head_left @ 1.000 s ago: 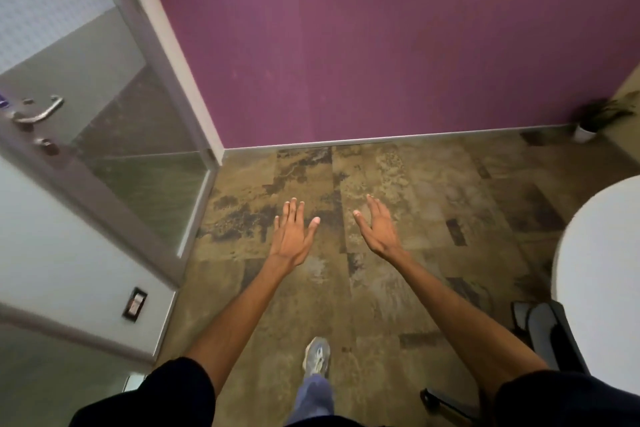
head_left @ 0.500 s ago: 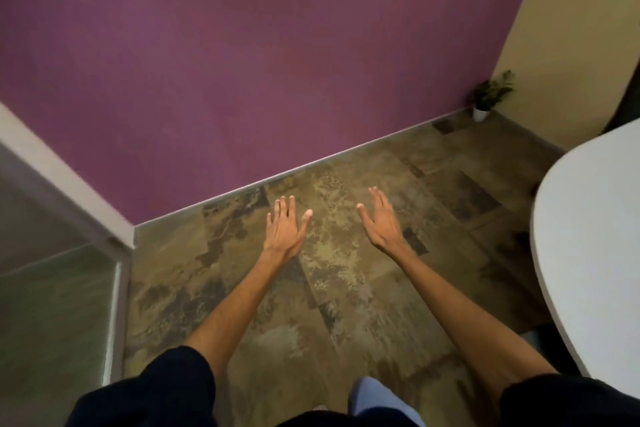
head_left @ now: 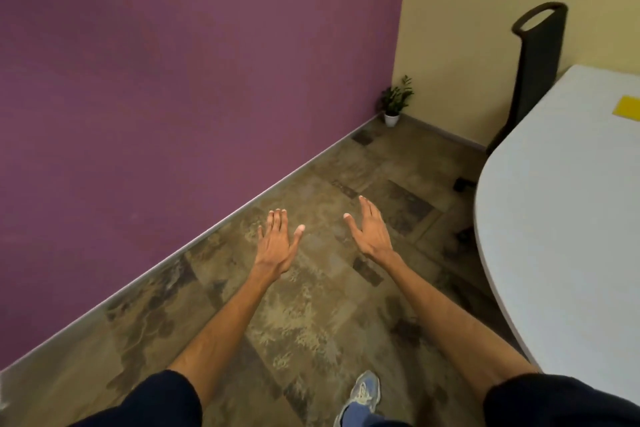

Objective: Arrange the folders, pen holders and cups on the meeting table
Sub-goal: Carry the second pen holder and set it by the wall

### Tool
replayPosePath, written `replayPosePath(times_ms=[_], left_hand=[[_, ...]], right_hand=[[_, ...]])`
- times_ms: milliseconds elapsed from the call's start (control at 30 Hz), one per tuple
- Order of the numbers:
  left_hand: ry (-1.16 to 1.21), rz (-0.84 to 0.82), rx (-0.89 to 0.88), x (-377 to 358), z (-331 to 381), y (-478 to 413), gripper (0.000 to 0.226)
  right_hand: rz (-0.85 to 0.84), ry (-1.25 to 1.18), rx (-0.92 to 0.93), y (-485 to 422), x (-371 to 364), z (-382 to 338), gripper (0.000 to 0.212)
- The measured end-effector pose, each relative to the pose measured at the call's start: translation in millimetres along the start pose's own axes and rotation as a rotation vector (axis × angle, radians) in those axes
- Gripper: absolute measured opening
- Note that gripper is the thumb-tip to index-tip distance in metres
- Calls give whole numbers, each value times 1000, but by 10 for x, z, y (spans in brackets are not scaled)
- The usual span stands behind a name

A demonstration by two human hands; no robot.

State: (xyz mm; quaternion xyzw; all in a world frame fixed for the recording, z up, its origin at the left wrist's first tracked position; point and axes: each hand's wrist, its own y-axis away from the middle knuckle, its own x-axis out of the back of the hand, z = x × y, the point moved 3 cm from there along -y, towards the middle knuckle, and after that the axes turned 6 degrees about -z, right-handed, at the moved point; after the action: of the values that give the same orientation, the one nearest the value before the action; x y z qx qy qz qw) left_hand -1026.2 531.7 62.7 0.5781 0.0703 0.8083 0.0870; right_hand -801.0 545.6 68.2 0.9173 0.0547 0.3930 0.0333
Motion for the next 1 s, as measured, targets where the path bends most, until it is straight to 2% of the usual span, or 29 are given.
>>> replayPosePath(times_ms=[233, 400, 700, 1000], left_hand=[[-58, -7, -132, 385, 757, -1364, 76], [-135, -50, -244, 317, 1472, -2094, 74], [-102, -158, -474, -86, 2682, -3465, 72], [-170, -179, -709, -147, 4075, -5043, 70]], right_hand=[[124, -35, -88, -899, 779, 362, 68], [222, -46, -183, -1314, 1333, 796, 66], [362, -56, -408, -2038, 2075, 1775, 67], [542, -45, -643, -2729, 3085, 2574, 65]])
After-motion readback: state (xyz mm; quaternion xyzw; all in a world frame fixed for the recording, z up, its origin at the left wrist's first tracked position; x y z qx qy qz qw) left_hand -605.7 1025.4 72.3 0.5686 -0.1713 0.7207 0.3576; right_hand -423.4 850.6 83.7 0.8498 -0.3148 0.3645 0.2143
